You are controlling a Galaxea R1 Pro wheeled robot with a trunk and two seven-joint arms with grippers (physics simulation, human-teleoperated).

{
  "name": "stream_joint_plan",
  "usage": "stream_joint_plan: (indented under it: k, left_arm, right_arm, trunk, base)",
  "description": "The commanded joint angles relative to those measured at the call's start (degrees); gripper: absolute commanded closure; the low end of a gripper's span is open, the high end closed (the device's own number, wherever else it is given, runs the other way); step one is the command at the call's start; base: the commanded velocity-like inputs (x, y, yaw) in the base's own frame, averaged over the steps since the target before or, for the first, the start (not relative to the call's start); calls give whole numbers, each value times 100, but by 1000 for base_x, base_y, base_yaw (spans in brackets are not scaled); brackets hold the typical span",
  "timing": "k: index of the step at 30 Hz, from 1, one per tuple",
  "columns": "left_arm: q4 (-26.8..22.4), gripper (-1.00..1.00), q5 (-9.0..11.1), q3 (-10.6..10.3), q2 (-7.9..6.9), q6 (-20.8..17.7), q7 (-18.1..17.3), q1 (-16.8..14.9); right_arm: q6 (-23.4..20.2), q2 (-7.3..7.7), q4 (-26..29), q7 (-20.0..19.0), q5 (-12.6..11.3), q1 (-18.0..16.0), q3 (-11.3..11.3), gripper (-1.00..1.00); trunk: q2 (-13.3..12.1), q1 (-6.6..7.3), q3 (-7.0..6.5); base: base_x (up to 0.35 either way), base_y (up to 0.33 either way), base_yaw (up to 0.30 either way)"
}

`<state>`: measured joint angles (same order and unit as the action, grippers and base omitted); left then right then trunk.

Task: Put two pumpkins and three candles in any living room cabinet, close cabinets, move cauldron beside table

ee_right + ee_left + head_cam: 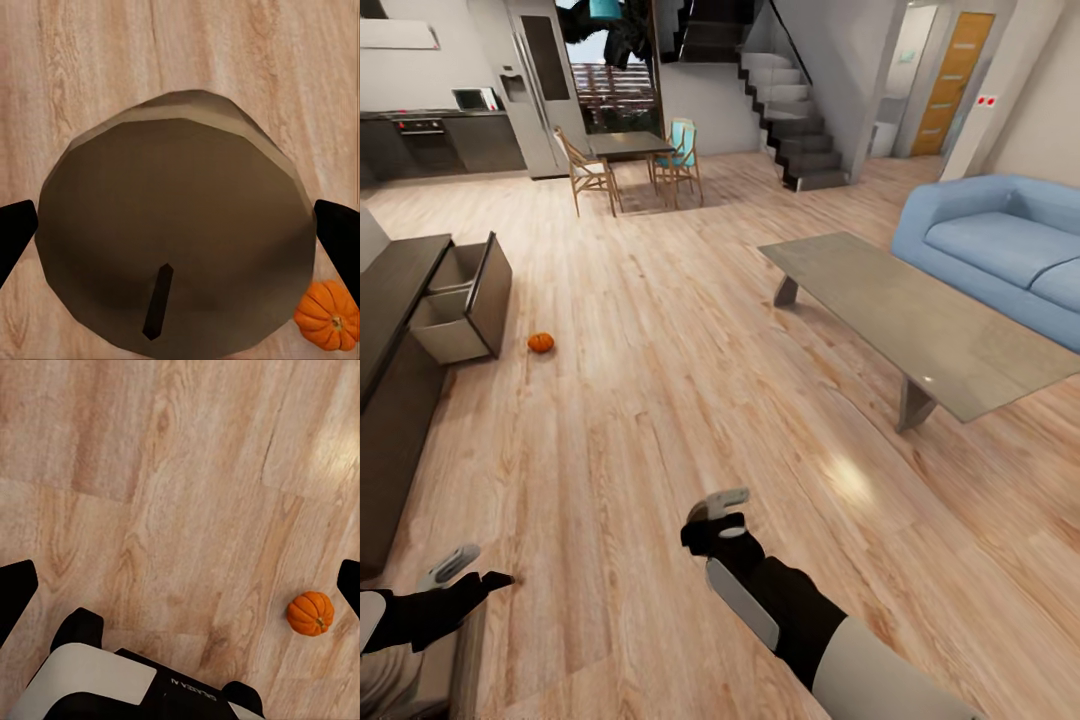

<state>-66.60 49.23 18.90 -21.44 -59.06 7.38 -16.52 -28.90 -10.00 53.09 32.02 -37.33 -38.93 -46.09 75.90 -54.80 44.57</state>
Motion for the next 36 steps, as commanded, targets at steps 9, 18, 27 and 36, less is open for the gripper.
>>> stream_joint_plan:
  k: [9, 18, 27, 36]
  left_arm:
    - [0, -100, -2, 0, 0, 0, 0, 0]
    - [3, -100, -2, 0, -1, 0, 0, 0]
    - [2, -100, -2, 0, -2, 0, 0, 0]
    - [2, -100, -2, 0, -4, 0, 0, 0]
  right_arm:
    - [423, 0, 0, 399, -29, 0, -108, 100]
    - [446, 0, 0, 410, -23, 0, -129, 100]
    - [447, 0, 0, 419, -12, 0, -188, 100]
    - [561, 0, 16, 419, -9, 0, -189, 100]
  trunk:
    - [0, 0, -54]
    - [0, 0, -139]
    - [0, 0, -225]
    - [0, 0, -267]
  base:
    - [0, 0, 95]
    - [0, 0, -19]
    - [0, 0, -72]
    - [0, 0, -1]
